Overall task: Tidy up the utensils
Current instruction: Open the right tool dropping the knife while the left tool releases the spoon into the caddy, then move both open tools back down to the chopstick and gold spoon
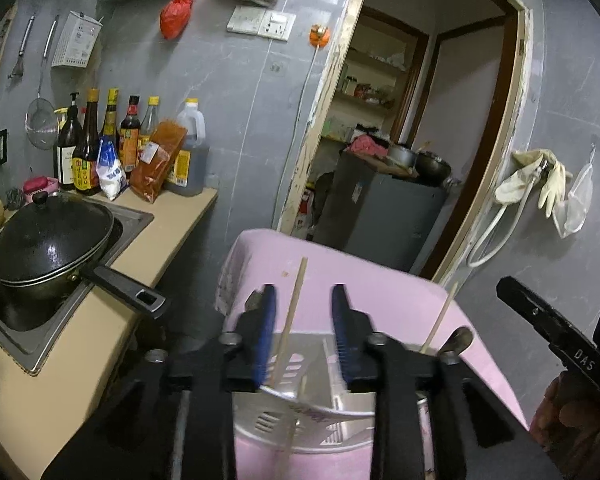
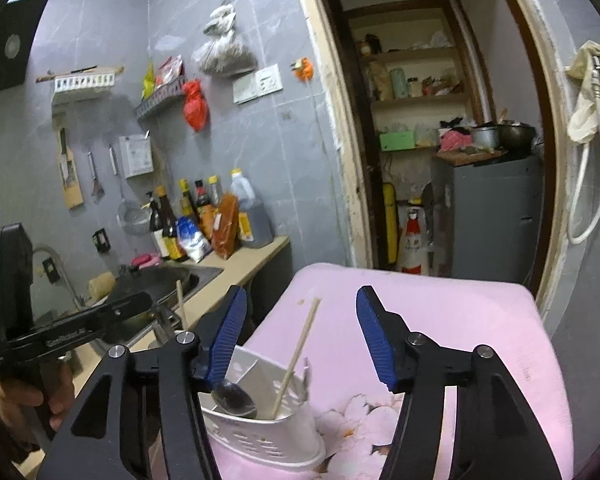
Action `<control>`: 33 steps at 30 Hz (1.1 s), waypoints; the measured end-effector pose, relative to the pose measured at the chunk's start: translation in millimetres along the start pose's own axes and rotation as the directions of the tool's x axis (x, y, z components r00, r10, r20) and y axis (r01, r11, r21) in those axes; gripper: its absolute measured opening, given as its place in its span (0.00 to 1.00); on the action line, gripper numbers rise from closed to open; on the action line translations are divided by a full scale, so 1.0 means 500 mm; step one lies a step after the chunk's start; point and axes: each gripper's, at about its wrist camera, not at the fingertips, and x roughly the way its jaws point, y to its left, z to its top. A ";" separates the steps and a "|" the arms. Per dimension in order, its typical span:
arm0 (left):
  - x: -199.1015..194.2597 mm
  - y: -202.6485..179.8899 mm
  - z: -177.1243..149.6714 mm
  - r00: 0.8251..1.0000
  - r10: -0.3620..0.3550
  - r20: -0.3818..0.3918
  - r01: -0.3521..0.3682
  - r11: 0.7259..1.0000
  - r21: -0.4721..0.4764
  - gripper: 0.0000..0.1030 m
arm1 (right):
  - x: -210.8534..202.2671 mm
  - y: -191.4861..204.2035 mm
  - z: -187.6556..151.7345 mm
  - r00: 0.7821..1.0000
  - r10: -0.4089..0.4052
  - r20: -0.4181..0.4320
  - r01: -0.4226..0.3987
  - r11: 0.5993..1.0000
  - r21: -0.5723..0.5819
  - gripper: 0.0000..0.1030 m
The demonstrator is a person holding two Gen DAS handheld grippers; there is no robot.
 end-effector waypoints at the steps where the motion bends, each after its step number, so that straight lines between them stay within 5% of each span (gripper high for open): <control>1: -0.004 -0.004 0.002 1.000 -0.002 0.007 0.002 1.000 -0.002 0.26 | -0.007 -0.004 0.003 1.000 -0.013 0.007 0.013 1.000 0.001 0.60; 5: -0.020 -0.030 0.010 0.999 -0.004 0.039 0.004 1.000 0.016 0.42 | -0.038 -0.018 0.011 0.997 -0.054 0.052 0.053 0.999 0.006 0.79; 7: -0.027 -0.046 0.012 0.998 -0.007 0.062 0.005 1.000 0.030 0.55 | -0.054 -0.024 0.013 0.994 -0.084 0.072 0.084 0.996 0.002 0.83; 15: -0.052 -0.119 0.007 0.989 -0.006 0.148 -0.009 0.995 0.103 0.83 | -0.119 -0.064 0.008 0.977 -0.169 0.129 0.170 0.985 0.005 1.00; 33: -0.022 -0.294 -0.106 0.995 -0.082 0.050 0.072 0.980 0.183 0.83 | -0.222 -0.213 -0.067 0.938 -0.346 0.026 0.346 0.938 -0.020 1.00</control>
